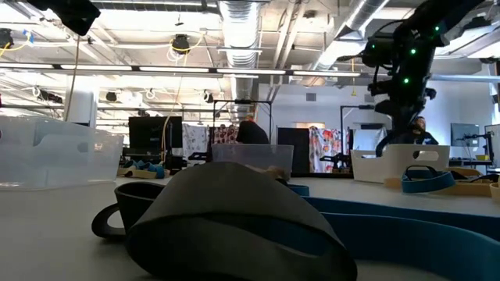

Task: Sort rubber bands into baskets
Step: Put the black rubber band into the white bin

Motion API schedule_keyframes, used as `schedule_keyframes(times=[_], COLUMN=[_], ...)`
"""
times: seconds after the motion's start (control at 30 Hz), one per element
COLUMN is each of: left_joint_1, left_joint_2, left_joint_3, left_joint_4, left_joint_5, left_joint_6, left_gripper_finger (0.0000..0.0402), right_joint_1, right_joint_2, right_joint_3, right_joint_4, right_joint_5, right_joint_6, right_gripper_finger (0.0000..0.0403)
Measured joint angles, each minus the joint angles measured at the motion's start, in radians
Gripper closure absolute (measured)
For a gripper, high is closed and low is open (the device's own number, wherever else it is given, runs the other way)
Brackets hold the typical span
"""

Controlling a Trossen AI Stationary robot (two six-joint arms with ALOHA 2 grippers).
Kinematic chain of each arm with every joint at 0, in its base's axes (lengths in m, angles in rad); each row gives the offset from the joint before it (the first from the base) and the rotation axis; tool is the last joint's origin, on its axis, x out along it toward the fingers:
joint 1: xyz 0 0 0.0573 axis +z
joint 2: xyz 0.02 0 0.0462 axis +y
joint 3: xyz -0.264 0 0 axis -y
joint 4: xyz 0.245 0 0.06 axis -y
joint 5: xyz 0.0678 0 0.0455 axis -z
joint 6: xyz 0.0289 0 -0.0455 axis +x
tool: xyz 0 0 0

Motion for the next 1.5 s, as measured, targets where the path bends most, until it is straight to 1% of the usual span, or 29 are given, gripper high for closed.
schedule_keyframes(times=[0.17, 0.27, 0.4, 0.6, 0.73, 0.87, 1.0, 1.27, 1.4, 1.5], left_joint_1=[0.000, 0.000, 0.000, 0.000, 0.000, 0.000, 0.000, 0.000, 0.000, 0.000], left_joint_2=[0.000, 0.000, 0.000, 0.000, 0.000, 0.000, 0.000, 0.000, 0.000, 0.000], left_joint_3=[0.000, 0.000, 0.000, 0.000, 0.000, 0.000, 0.000, 0.000, 0.000, 0.000], left_joint_4=[0.000, 0.000, 0.000, 0.000, 0.000, 0.000, 0.000, 0.000, 0.000, 0.000], left_joint_5=[0.000, 0.000, 0.000, 0.000, 0.000, 0.000, 0.000, 0.000, 0.000, 0.000], left_joint_6=[0.000, 0.000, 0.000, 0.000, 0.000, 0.000, 0.000, 0.000, 0.000, 0.000], left_gripper_finger=[0.0401, 0.0401, 0.0401, 0.0401, 0.0401, 0.0401, 0.0401, 0.0401, 0.0401, 0.0401], right_joint_1=[0.000, 0.000, 0.000, 0.001, 0.040, 0.134, 0.282, 0.604, 0.719, 0.778], right_joint_2=[0.000, 0.000, 0.000, -0.001, -0.014, -0.027, -0.022, 0.047, 0.121, 0.193], right_joint_3=[-0.032, -0.033, -0.033, -0.033, -0.033, -0.033, -0.033, -0.033, -0.032, -0.032], right_joint_4=[0.050, 0.061, 0.058, 0.057, 0.068, 0.121, 0.204, 0.446, 0.584, 0.681], right_joint_5=[-0.076, -0.092, -0.092, -0.092, -0.109, -0.187, -0.255, -0.258, -0.258, -0.257], right_joint_6=[0.022, 0.037, 0.044, 0.076, 0.078, 0.079, 0.090, 0.092, 0.067, 0.038], right_gripper_finger=[0.0364, 0.0348, 0.0306, 0.0226, 0.0188, 0.0176, 0.0176, 0.0182, 0.0182, 0.0182])
